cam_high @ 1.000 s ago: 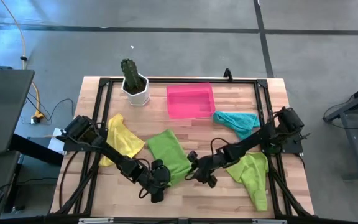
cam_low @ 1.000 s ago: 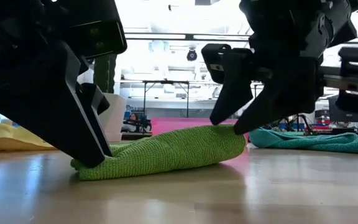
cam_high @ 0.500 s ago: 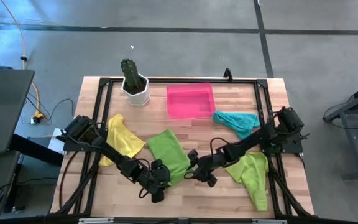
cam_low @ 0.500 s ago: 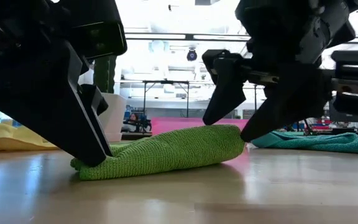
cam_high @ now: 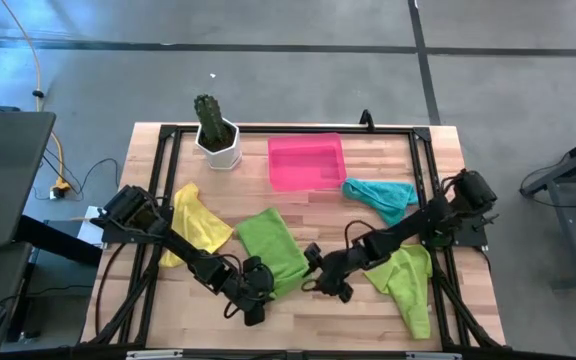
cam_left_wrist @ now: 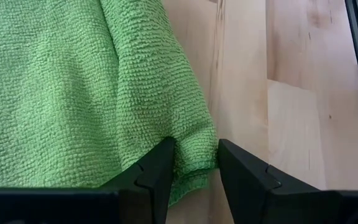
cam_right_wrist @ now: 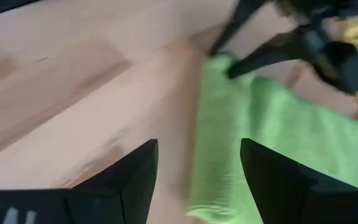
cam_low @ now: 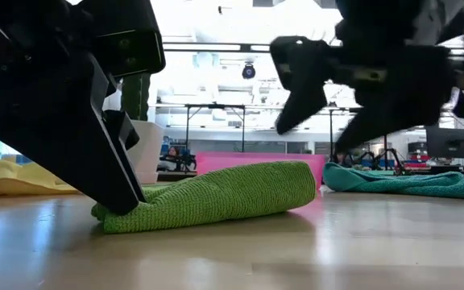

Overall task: Roll microfiber towels into tight, uniform cylinder then place into a basket
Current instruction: Roll the green microfiber cloth

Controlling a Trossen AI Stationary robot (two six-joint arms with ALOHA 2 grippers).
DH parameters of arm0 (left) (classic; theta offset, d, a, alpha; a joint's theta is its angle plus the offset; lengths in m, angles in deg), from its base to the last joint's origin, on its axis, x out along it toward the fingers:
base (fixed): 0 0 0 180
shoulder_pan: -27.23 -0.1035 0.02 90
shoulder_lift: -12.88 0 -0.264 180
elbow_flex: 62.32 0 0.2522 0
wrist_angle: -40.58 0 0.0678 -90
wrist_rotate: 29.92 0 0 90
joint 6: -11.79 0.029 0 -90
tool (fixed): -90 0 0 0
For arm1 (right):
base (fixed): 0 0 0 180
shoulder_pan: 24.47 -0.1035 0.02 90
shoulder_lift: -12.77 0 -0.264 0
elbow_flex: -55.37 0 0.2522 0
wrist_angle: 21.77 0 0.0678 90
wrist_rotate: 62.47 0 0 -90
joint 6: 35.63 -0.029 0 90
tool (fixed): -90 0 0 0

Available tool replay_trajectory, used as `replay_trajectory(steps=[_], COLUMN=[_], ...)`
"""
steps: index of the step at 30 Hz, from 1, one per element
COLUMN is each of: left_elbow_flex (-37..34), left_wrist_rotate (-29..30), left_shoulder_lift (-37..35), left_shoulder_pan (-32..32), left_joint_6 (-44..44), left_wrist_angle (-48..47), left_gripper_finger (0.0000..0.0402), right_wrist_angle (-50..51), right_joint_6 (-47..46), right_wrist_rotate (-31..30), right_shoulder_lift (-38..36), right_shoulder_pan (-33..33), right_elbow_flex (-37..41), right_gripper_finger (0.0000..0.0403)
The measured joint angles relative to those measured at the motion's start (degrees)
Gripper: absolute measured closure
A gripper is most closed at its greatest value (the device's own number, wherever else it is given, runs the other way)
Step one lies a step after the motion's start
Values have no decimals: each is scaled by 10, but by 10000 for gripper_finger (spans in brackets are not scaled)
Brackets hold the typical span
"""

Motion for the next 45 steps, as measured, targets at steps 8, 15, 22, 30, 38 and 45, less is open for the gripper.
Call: replay_trajectory(steps=[8,15,22,30,38,45], left_elbow_flex=[-1,-1,-1,-1,0,0], left_wrist_rotate=[-1,-1,0,-1,-3,-3], left_shoulder_lift=[0,1,1,1,1,1], left_shoulder_pan=[-4,-4,-4,-4,-4,-4], left_joint_6=[0,0,-2,-2,-2,-1], left_wrist_angle=[5,14,15,15,16,16], left_gripper_finger=[282,282,282,282,282,282], right_wrist_angle=[-13,-40,-35,-44,-42,-17], right_joint_6=[0,4,0,-3,-26,23], right_wrist_rotate=[-59,-66,-78,-75,-75,-126], right_shoulder_lift=[54,56,58,91,93,54], right_shoulder_pan=[-1,2,22,35,34,25], right_elbow_flex=[0,0,0,-1,-1,4], right_gripper_finger=[180,180,181,181,209,241])
